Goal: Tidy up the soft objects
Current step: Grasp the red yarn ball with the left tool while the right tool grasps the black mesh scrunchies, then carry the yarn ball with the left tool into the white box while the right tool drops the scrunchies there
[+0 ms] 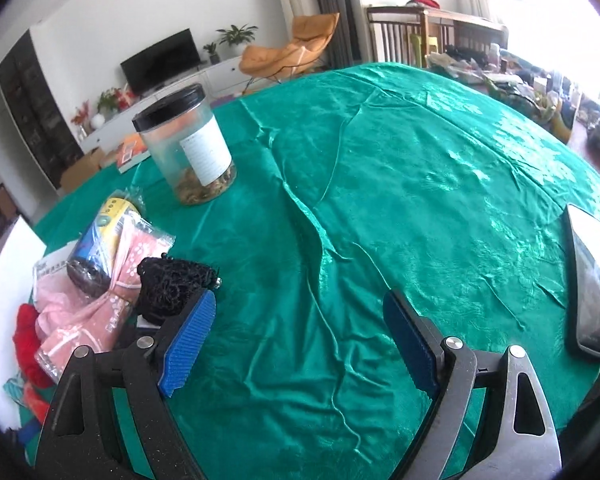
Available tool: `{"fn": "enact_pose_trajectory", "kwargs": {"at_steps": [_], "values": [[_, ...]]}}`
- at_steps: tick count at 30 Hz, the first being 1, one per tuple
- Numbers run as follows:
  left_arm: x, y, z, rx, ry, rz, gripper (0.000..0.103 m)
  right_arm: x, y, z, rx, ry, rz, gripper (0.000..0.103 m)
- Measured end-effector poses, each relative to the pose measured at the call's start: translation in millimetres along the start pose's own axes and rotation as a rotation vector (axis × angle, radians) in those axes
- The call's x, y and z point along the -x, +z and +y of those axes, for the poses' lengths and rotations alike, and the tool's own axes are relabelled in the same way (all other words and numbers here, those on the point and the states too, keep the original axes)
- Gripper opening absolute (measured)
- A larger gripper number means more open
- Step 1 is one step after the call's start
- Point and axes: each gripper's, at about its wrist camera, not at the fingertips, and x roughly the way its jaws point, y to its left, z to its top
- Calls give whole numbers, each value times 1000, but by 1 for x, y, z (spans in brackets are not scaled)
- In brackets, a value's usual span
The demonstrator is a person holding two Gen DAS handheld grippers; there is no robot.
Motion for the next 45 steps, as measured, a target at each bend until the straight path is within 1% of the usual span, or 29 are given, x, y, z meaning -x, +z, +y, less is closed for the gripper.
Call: {"fn": "enact_pose_trajectory", "kwargs": {"at_steps": [3, 6, 9, 11, 14, 15, 16, 18, 20, 22, 23, 24, 26, 28, 31, 32, 33, 34, 35, 36, 37, 40, 41, 43, 44, 45], "values": [[0, -1, 1, -14, -12, 4, 103, 1, -8, 2, -2, -8, 31, 88], [2, -1, 2, -35, -31, 18, 103, 2, -16, 10, 31, 42, 49, 88], [7, -5, 6, -40, -61, 24, 103, 6, -22, 32, 121, 152, 44, 88], [15, -9, 14, -3, -102, 4, 103, 6, -31, 57, 221, 213, 55, 88], [25, -11, 28, 46, -163, -19, 103, -5, -43, 89, 344, 235, 88, 88], [28, -9, 31, 54, -171, -27, 103, -9, -43, 96, 367, 232, 89, 88], [31, -7, 35, 59, -173, -33, 103, -12, -42, 99, 376, 211, 77, 88], [36, 1, 42, 76, -174, -35, 103, -19, -32, 94, 347, 140, 37, 88], [38, 13, 49, 106, -197, -33, 103, -25, -18, 70, 243, 40, 14, 88], [37, 30, 59, 147, -228, -30, 103, -21, -8, 39, 118, -12, -5, 88], [33, 40, 63, 171, -230, -16, 103, -16, -5, 25, 69, -39, -13, 88], [26, 51, 66, 197, -222, 12, 103, -10, -3, 13, 29, -48, -28, 88], [6, 70, 68, 236, -211, 80, 103, 4, 0, -5, -27, -31, -65, 88], [-13, 86, 67, 250, -194, 128, 103, 14, 1, -13, -48, -22, -93, 88], [-34, 100, 62, 251, -157, 166, 102, 19, 1, -14, -49, -10, -106, 88], [-39, 103, 62, 252, -158, 175, 94, 18, 1, -14, -49, -5, -103, 88], [-43, 105, 62, 253, -160, 186, 68, 18, 2, -13, -50, 3, -99, 88], [-45, 106, 64, 260, -154, 197, 59, 18, 1, -11, -49, 10, -96, 88], [-45, 106, 69, 279, -168, 192, 57, 18, 0, -9, -45, 17, -94, 88], [-41, 107, 74, 302, -185, 174, 53, 19, 0, -7, -40, 28, -93, 88], [-36, 107, 80, 311, -187, 157, 51, 20, 2, -4, -32, 46, -91, 88], [-16, 110, 96, 321, -190, 97, 51, 20, 3, 12, 22, 168, -60, 88], [-9, 112, 101, 318, -192, 80, 51, 17, 4, 20, 43, 216, -34, 88], [7, 115, 107, 304, -193, 48, 51, 3, 6, 42, 97, 289, 69, 88], [14, 116, 109, 299, -198, 35, 51, -9, 7, 56, 145, 302, 138, 88], [20, 118, 111, 297, -209, 26, 51, -20, 5, 68, 194, 284, 189, 88]]}}
